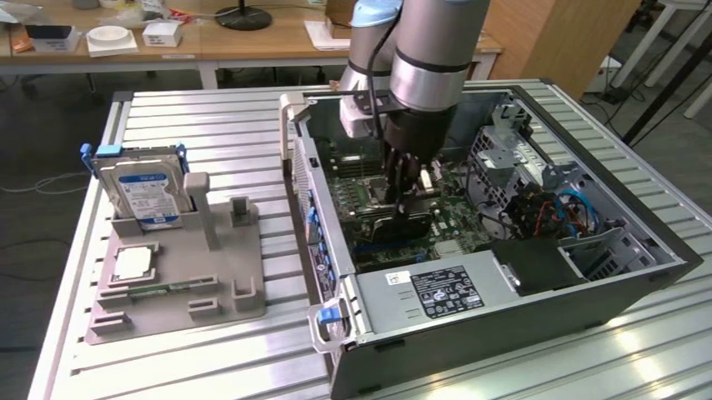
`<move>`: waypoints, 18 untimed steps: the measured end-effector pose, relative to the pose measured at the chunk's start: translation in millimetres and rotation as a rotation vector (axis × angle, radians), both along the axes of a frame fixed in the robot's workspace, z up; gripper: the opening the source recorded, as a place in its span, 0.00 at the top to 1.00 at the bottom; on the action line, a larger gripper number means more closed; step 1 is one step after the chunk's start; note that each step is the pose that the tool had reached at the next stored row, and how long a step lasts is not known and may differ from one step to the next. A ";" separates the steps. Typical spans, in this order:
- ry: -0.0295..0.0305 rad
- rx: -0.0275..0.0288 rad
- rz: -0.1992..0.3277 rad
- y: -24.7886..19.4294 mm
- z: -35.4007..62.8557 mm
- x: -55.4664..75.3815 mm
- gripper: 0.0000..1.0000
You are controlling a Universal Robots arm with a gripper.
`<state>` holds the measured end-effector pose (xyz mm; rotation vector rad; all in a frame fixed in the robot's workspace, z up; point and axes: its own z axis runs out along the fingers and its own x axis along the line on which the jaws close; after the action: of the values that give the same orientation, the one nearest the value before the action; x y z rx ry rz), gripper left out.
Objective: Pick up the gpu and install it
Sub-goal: 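Insert the gpu into the slot, then press down on the gpu until it lock into place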
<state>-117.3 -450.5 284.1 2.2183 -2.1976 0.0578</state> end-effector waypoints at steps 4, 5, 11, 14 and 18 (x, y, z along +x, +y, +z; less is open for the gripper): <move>-0.0001 0.0001 0.000 0.0 0.1 0.1 0.68; 0.0000 0.0000 0.000 0.0 0.1 0.1 0.68; 0.0000 0.0000 0.000 0.0 0.1 0.0 0.89; 0.0000 0.0000 0.000 0.0 0.1 0.0 0.89; 0.0000 0.0000 0.000 0.0 0.1 0.0 0.89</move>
<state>-117.2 -450.5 284.3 2.2183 -2.1975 0.0579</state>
